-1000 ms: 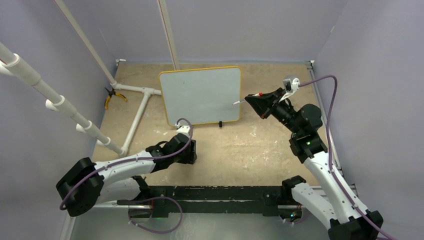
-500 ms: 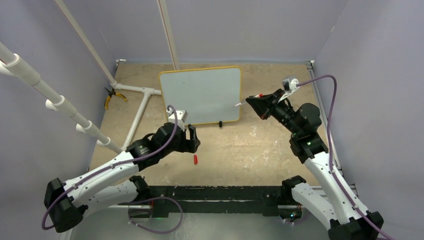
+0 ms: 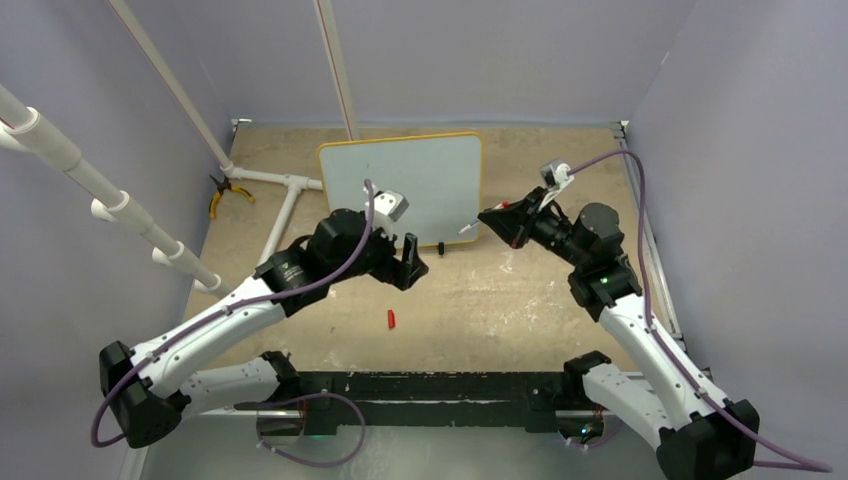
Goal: Write a sentence on the whiteboard
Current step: Place the pen cap at the center of the board, then adjust the whiteboard marker.
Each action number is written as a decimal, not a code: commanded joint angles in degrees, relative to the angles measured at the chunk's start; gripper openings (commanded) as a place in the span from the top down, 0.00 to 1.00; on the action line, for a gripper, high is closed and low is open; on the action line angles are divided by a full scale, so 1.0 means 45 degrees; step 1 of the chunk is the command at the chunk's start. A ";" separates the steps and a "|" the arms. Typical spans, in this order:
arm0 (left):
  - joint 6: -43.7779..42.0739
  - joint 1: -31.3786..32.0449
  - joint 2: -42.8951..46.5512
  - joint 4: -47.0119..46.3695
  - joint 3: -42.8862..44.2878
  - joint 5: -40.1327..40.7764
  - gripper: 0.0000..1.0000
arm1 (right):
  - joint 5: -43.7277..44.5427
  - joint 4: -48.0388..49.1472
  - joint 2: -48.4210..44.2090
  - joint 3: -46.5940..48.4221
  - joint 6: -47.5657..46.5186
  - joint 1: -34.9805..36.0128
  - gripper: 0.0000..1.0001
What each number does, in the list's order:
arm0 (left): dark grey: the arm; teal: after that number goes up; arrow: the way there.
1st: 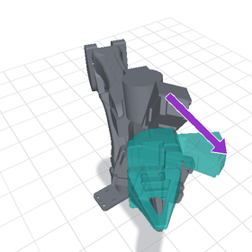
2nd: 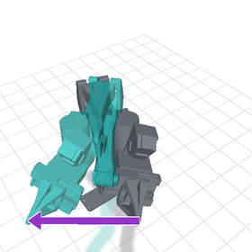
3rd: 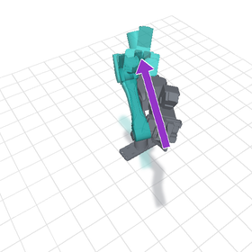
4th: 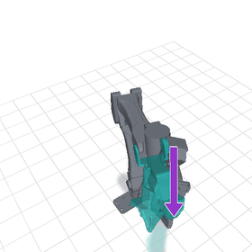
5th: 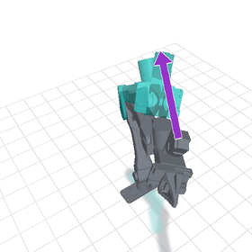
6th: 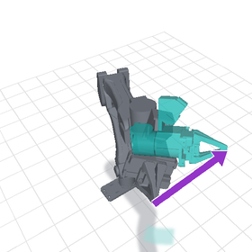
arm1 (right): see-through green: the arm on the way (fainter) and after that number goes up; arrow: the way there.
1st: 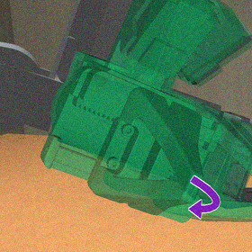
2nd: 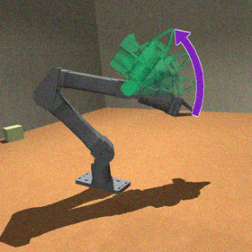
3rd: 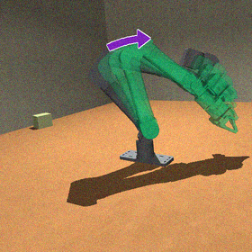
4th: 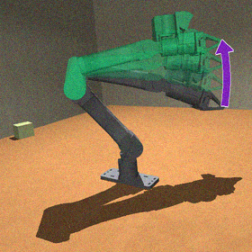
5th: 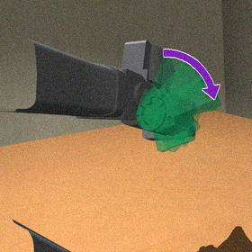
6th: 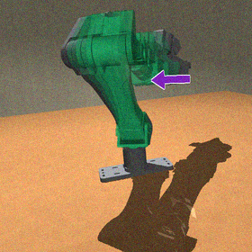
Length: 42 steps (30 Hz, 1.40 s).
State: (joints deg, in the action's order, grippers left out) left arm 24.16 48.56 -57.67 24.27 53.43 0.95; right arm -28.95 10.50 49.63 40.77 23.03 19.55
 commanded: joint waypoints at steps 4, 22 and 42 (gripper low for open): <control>-0.2077 -0.1963 -0.1583 -0.3320 0.0654 -0.6440 0.21 | -0.0409 0.1143 0.0523 -0.0410 0.0062 0.1167 1.00; -0.3816 -0.2057 -0.2400 -0.4049 0.0031 -0.8833 0.29 | -0.3871 0.2157 0.2083 0.0114 0.0452 0.1765 1.00; -0.3007 -0.1925 -0.3024 -0.5189 -0.0386 -1.0115 0.77 | -0.5248 0.2725 0.2429 0.0303 0.1223 0.1769 1.00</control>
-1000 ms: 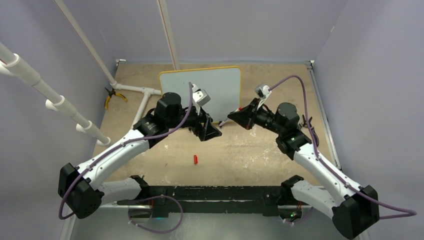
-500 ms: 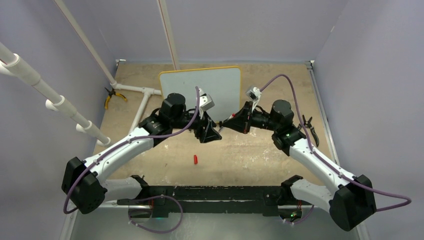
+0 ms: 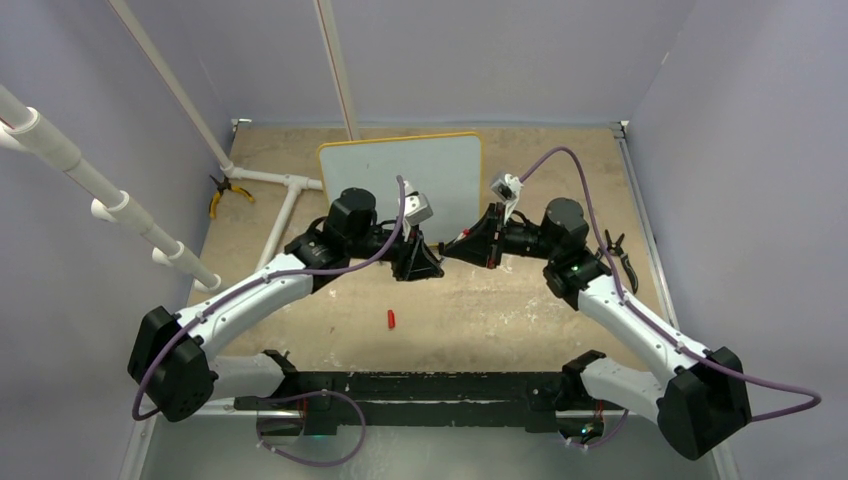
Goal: Write a sentence on the whiteboard
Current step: Adjust the whiteboard marker.
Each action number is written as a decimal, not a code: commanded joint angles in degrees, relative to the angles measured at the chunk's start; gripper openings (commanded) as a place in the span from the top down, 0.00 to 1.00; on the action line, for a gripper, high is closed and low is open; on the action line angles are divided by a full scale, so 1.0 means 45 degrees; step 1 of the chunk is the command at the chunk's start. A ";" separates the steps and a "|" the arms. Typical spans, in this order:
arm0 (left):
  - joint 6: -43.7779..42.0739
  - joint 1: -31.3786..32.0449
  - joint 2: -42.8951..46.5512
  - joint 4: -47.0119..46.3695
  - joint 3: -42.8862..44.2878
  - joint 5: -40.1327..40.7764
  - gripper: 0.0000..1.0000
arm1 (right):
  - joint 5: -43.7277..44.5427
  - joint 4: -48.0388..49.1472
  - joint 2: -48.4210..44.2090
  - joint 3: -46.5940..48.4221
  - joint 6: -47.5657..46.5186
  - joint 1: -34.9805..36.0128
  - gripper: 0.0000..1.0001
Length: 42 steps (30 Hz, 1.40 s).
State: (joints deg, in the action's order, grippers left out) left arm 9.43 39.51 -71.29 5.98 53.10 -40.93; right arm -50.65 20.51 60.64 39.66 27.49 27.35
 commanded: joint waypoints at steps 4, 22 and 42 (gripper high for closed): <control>-0.0133 0.0329 0.0000 -0.0706 -0.0366 -0.0878 1.00 | -0.0403 0.0051 -0.0037 0.0689 0.0208 0.0034 1.00; -0.3144 0.2005 0.0670 0.1990 -0.0804 0.1387 1.00 | -0.0267 -0.9247 0.0839 0.3354 -0.3776 0.0035 0.22; -0.3325 0.2421 0.0180 0.2302 -0.0711 0.0946 1.00 | -0.1204 -0.9718 0.1722 0.3276 -0.4035 0.0889 0.59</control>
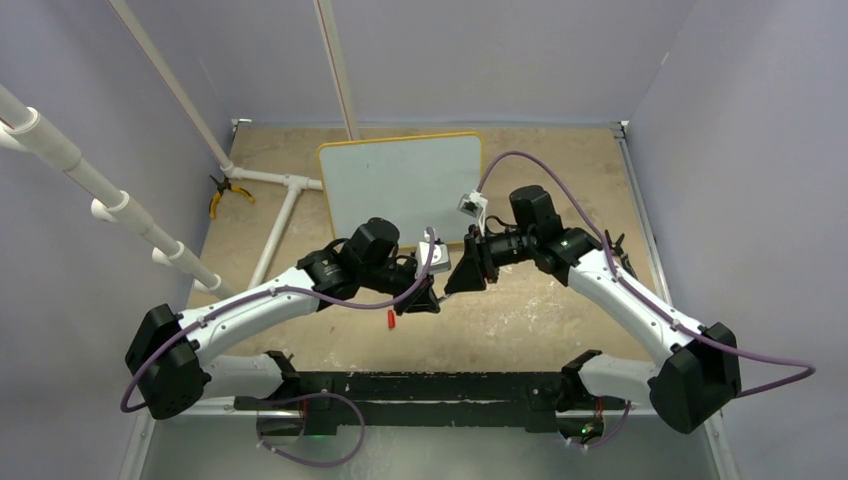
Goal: Write a sentence on the whiteboard
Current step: Adjust the whiteboard marker.
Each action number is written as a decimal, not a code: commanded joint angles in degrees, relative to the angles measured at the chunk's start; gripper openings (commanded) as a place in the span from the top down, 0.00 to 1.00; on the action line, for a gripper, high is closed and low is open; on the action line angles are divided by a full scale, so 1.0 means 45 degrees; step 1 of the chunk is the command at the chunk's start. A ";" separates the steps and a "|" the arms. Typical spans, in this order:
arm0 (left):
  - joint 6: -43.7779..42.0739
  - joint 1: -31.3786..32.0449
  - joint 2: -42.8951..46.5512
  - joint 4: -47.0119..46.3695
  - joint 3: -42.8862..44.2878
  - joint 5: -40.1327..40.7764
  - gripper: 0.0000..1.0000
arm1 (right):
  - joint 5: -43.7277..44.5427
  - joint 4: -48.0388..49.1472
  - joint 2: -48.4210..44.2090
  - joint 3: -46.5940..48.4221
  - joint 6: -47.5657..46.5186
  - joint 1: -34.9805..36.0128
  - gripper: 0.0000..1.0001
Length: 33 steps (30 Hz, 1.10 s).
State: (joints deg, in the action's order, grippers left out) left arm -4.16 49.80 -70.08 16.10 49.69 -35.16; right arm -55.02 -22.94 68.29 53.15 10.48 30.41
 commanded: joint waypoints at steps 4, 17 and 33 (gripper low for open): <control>-0.0337 0.0181 -0.0130 0.0113 0.0071 -0.0230 1.00 | -0.0118 -0.0168 0.0153 0.0262 -0.0278 0.0431 0.62; -0.0363 0.0222 -0.0141 0.0202 0.0087 -0.0056 1.00 | 0.0205 -0.0343 0.0254 0.0168 -0.0317 0.0999 0.66; -0.0349 0.0235 -0.0057 0.0223 0.0072 0.0236 1.00 | 0.0614 -0.0484 0.0220 0.0045 -0.0337 0.1337 1.00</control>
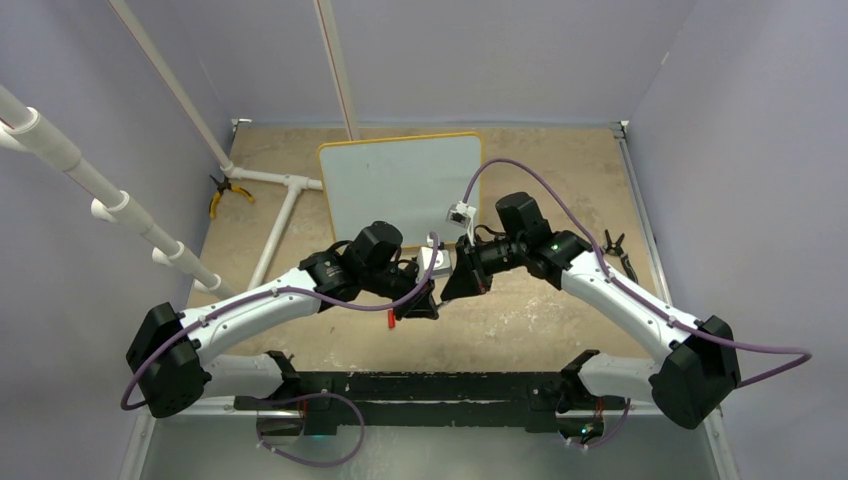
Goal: Write a sentence on the whiteboard
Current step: Adjust the whiteboard marker.
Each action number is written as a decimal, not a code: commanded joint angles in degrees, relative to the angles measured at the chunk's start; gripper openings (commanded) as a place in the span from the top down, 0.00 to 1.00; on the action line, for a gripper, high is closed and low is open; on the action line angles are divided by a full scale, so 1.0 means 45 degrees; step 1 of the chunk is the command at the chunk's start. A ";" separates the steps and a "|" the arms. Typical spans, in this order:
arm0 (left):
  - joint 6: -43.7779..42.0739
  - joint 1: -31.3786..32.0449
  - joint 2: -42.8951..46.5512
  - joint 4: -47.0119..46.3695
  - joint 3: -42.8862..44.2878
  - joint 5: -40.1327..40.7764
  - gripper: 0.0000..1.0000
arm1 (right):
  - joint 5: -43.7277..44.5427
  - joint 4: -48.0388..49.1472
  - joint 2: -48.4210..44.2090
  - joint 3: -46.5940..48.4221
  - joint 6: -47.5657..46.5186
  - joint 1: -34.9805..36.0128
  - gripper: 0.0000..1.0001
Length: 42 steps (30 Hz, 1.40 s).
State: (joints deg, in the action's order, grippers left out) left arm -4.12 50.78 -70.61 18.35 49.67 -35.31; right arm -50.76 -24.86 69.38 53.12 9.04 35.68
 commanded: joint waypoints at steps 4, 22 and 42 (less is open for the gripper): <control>-0.0246 0.0018 0.0118 -0.0380 0.0064 0.0660 1.00 | 0.0020 -0.0087 -0.0120 0.0112 -0.0044 0.0165 1.00; 0.1493 -0.2017 0.1196 -0.1134 0.0215 0.2146 0.28 | 0.5330 0.2045 -0.2035 -0.0196 0.2368 0.0047 1.00; 0.3784 -0.8408 0.3710 -0.1345 0.0246 0.4638 0.28 | 0.6762 0.6159 -0.3667 -0.2051 0.2058 -0.1602 1.00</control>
State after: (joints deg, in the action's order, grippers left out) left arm 9.30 18.72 -56.29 13.91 49.74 -16.67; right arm -22.63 -5.78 54.65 44.91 20.05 28.36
